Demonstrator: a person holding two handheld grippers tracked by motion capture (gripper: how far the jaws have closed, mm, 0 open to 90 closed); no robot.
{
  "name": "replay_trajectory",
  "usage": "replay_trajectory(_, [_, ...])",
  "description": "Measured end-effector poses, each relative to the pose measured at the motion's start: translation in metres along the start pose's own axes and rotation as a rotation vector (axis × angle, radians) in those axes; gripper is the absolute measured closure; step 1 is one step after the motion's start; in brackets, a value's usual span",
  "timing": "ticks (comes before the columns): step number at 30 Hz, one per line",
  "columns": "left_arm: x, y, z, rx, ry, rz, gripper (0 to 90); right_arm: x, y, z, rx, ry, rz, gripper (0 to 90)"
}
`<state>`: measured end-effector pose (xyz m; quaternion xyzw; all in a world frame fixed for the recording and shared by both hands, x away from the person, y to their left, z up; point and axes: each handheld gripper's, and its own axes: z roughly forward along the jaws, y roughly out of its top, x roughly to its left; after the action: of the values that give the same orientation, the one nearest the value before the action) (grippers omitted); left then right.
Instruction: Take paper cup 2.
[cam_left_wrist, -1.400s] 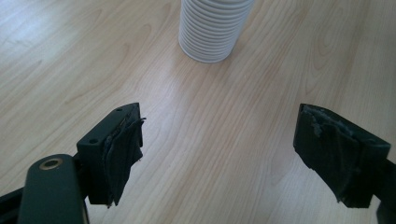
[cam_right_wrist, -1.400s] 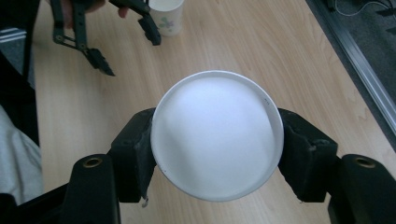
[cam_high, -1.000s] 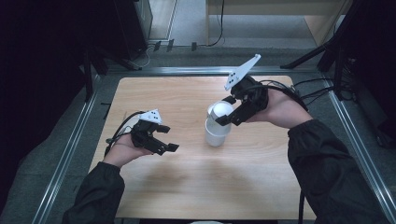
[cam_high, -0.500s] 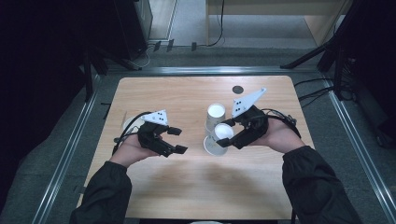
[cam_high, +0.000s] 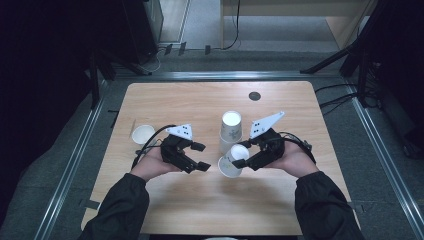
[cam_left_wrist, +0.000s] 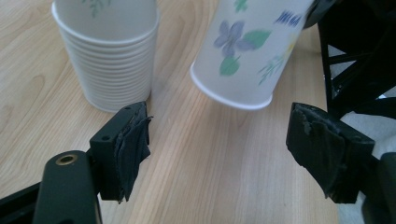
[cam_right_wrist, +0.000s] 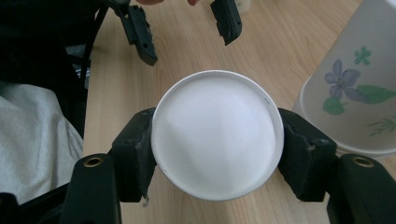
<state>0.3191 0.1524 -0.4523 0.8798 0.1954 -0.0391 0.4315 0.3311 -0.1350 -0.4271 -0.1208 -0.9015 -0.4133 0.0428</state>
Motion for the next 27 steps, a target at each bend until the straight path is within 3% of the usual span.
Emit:
replay_trajectory(5, [-0.004, 0.001, 0.006, 0.013, -0.014, 0.028, 18.9, 0.001, -0.004, 0.006, -0.005, 0.011, 0.004, 35.7])
replay_trajectory(12, [-0.007, 0.001, 0.014, 0.046, -0.006, 0.034, 18.0, 0.001, -0.016, 0.014, -0.041, 0.032, 0.022, 35.8])
replay_trajectory(19, [-0.011, 0.001, 0.017, 0.024, -0.018, 0.03, 17.8, 0.004, -0.016, 0.015, -0.055, 0.041, 0.02, 35.8])
replay_trajectory(27, [-0.016, 0.002, 0.024, 0.038, -0.022, 0.052, 16.9, 0.004, -0.016, 0.017, -0.081, 0.07, 0.027, 35.8])
